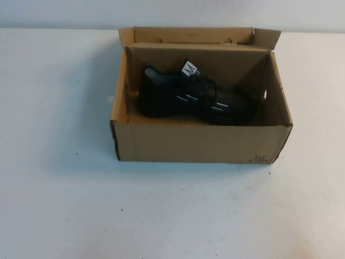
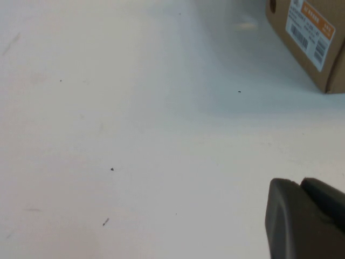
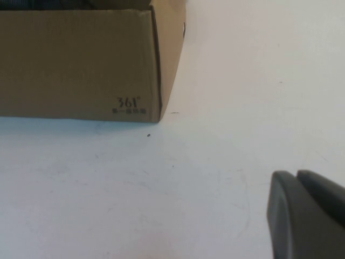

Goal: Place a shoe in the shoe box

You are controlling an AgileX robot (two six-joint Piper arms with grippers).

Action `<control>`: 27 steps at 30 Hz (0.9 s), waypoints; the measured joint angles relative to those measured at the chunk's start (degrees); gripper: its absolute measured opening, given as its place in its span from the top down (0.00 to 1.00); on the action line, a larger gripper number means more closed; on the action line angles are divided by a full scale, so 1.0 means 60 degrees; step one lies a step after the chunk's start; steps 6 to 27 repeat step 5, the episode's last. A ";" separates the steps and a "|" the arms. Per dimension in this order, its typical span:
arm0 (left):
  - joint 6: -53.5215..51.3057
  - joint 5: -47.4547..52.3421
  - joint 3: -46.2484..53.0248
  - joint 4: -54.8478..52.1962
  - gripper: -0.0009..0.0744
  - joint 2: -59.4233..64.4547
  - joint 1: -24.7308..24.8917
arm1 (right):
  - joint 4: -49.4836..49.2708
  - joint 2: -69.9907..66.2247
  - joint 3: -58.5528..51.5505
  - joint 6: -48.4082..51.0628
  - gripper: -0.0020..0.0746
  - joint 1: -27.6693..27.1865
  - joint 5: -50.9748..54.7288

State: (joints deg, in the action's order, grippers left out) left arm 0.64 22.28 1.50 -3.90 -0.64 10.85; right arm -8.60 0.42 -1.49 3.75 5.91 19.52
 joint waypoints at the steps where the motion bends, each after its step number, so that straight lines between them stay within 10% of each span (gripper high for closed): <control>1: 0.0000 0.0000 0.0000 0.0000 0.99 0.0000 0.0000 | 0.0000 0.0000 0.0000 0.0000 0.99 0.0000 0.0000; 27: 0.0000 0.0000 0.0000 0.0000 0.99 0.0000 0.0000 | 0.0000 0.0000 0.0000 0.0000 0.99 0.0000 0.0000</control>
